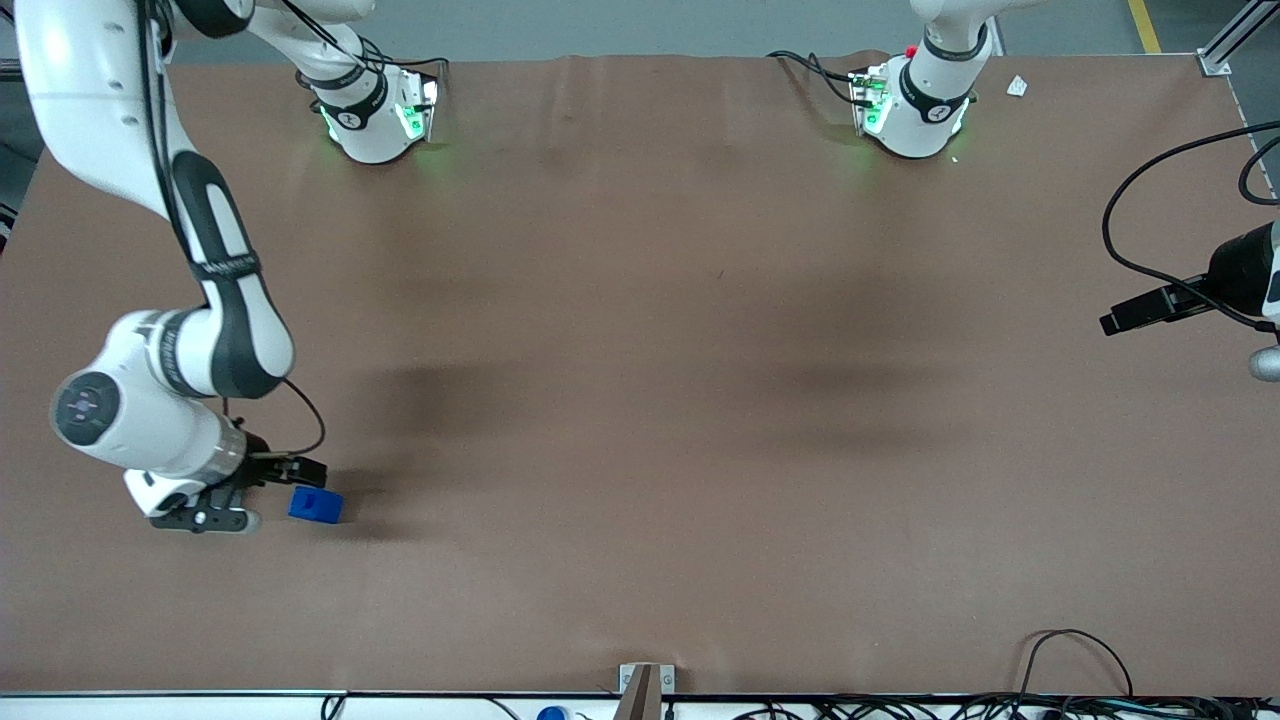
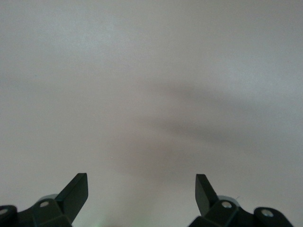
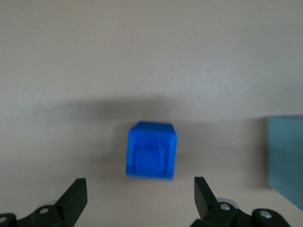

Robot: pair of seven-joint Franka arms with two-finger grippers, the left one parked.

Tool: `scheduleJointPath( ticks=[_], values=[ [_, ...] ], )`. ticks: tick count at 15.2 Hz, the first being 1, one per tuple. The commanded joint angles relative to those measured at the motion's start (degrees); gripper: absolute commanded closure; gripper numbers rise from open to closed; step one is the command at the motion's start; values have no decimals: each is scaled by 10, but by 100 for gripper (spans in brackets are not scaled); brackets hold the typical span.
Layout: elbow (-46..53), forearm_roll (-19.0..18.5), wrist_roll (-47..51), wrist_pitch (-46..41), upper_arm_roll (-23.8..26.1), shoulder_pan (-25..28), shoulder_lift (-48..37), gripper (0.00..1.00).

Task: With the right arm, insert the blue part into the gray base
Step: 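Close the right gripper on the blue block and lift it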

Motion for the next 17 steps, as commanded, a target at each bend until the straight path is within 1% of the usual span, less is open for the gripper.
scheduleJointPath(
  ticks=[1,3,6,7,8,9,10,11,12,13,14,15,16,17],
  values=[
    [19,7,5,42,1,6,39,0],
    [32,5,1,52,1,2,53,0],
    [47,12,6,50,1,-7,57,0],
    [50,12,7,51,1,-12,58,2],
    [52,12,7,51,1,-15,60,11],
    [52,12,6,50,1,-15,61,27],
    [52,14,7,50,1,-16,61,51],
    [52,15,8,50,1,-16,60,66],
    [51,16,8,49,1,-17,61,75],
    [49,21,9,48,1,-16,61,83],
    [48,28,10,46,1,-16,61,93],
    [48,30,10,46,1,-15,61,98],
    [52,25,5,37,1,-15,58,100],
    [60,22,4,8,1,-15,55,100]
  ],
)
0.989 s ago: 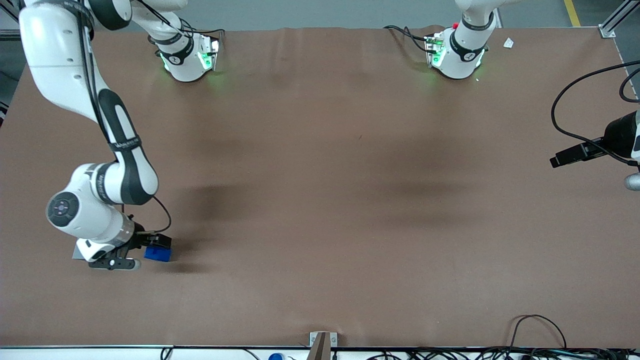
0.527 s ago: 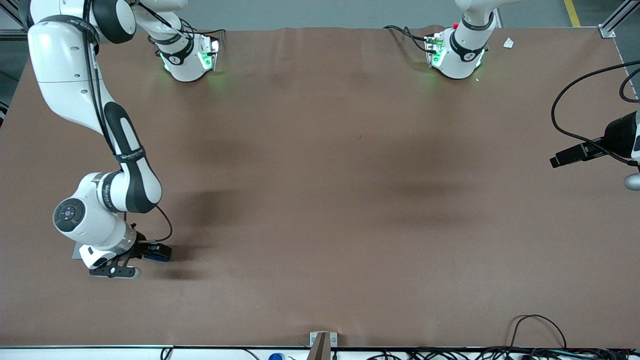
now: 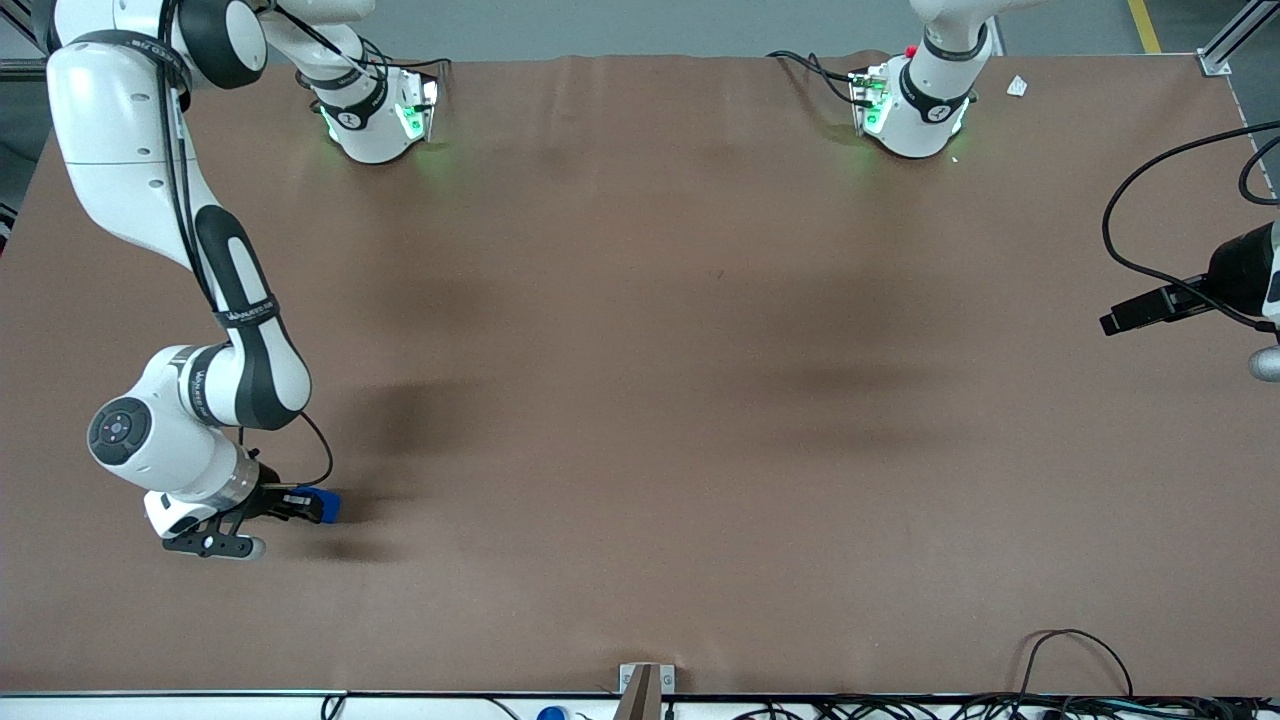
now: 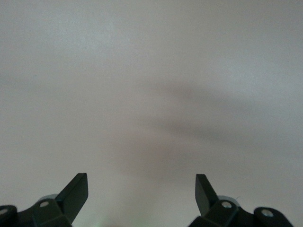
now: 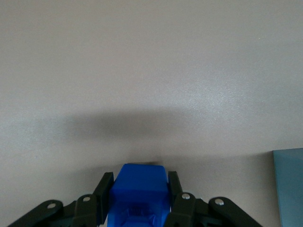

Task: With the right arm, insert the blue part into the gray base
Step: 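Carry the blue block over the gray base's opening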

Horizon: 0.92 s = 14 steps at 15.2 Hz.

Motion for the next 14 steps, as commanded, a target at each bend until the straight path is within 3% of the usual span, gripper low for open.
scheduleJointPath(
  ticks=[1,4,9,14],
  values=[
    [44,7,-4,-95,4,-4,-6,100],
    [134,-2,-55,-225,2,-26,-7,100],
    [167,-29,-152,-231,2,-78,-5,100],
    [174,-43,-182,-226,1,-105,-2,100]
  ],
)
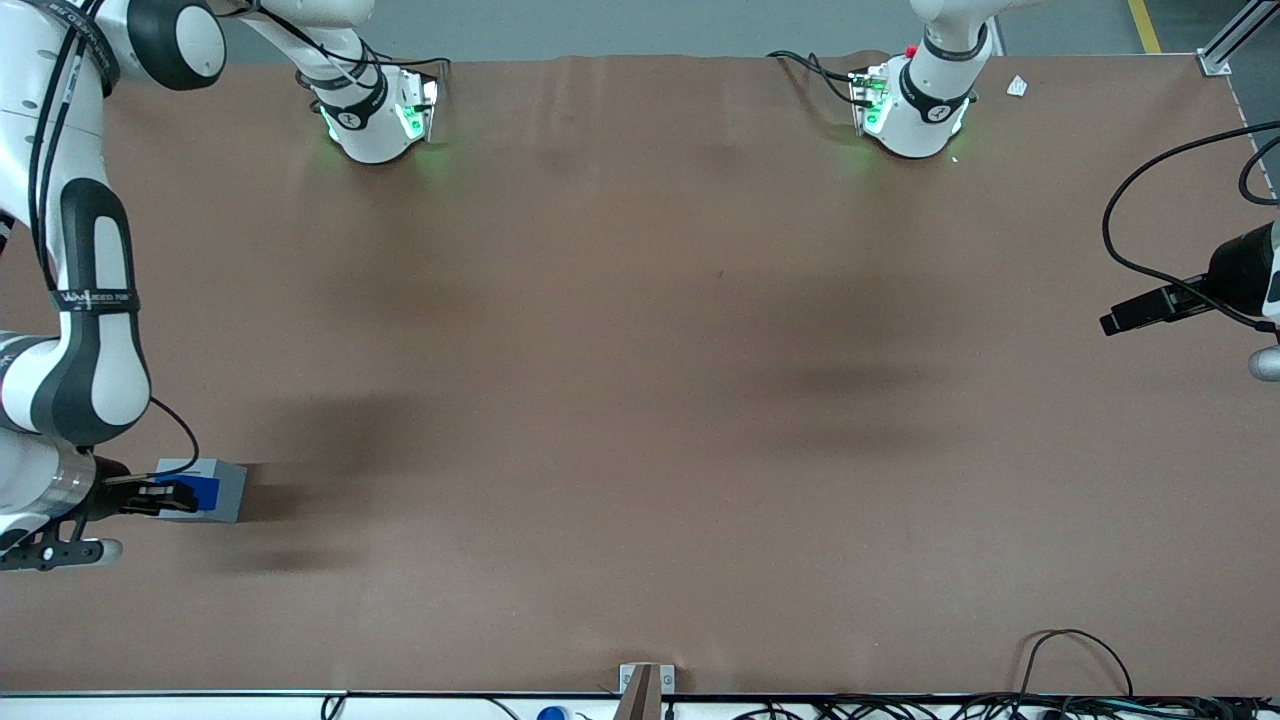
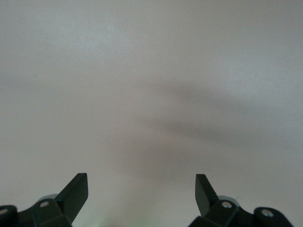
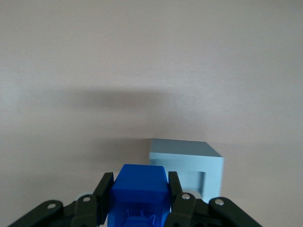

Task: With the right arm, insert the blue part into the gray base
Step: 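Carry the blue block over the gray base's opening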

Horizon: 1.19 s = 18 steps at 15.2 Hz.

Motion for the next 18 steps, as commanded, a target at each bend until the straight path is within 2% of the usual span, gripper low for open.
scheduleJointPath(
  ticks=[1,4,18],
  values=[
    [11,-23,-10,-1,9,-15,5,100],
    [9,-26,-39,13,10,-33,10,100],
    [-3,-15,1,6,10,-46,26,100]
  ],
)
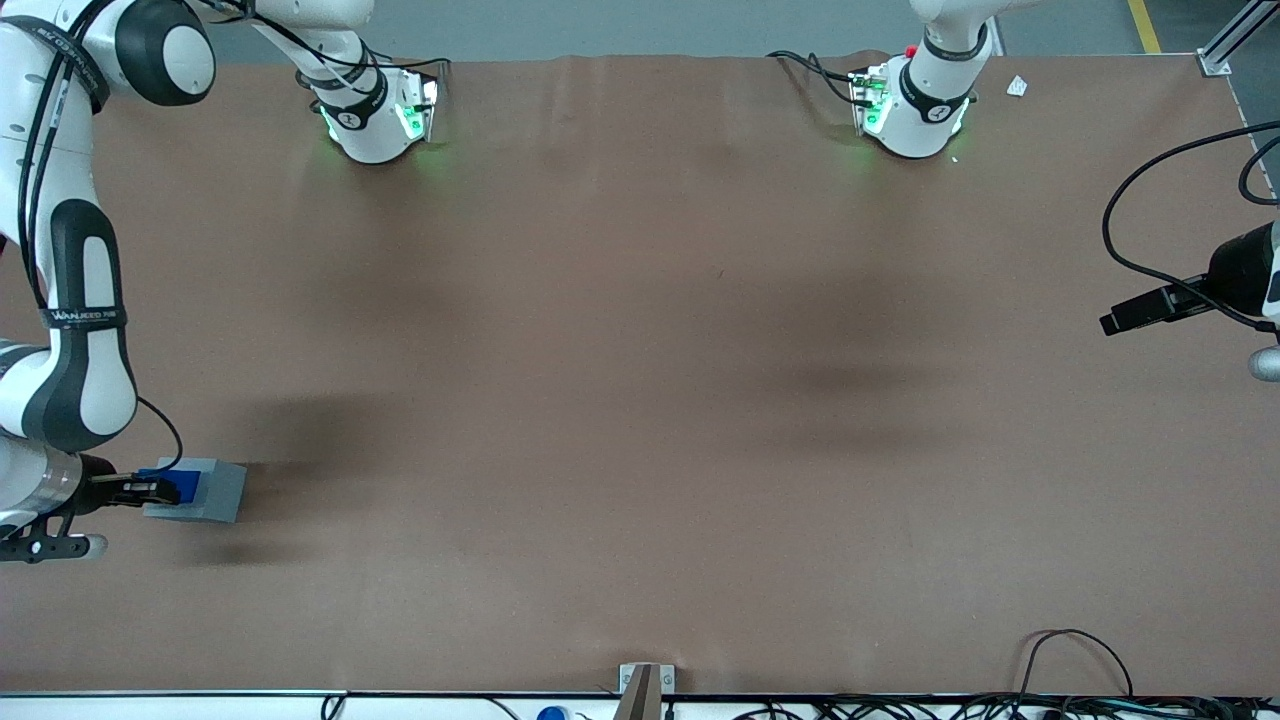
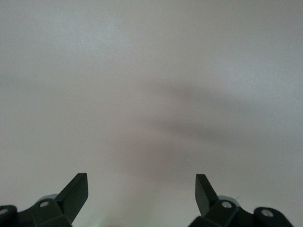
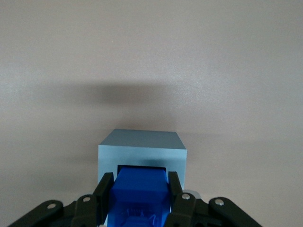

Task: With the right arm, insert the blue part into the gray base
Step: 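Lower the blue block into the gray base's opening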

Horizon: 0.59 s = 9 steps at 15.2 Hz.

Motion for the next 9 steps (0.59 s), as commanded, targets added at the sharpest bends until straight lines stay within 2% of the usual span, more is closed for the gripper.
scheduleJointPath(
  ticks=[1,2,3,4,6,9],
  values=[
    [-4,3,5,-3,9,-14,-4,95],
    [-4,3,5,-3,9,-15,-5,80],
    [-6,3,6,-3,10,-15,-5,41],
    [-9,4,5,3,10,-16,-4,8],
    [-10,4,6,2,10,-14,-5,0],
    [-5,6,6,-5,13,-8,-17,0]
  ],
)
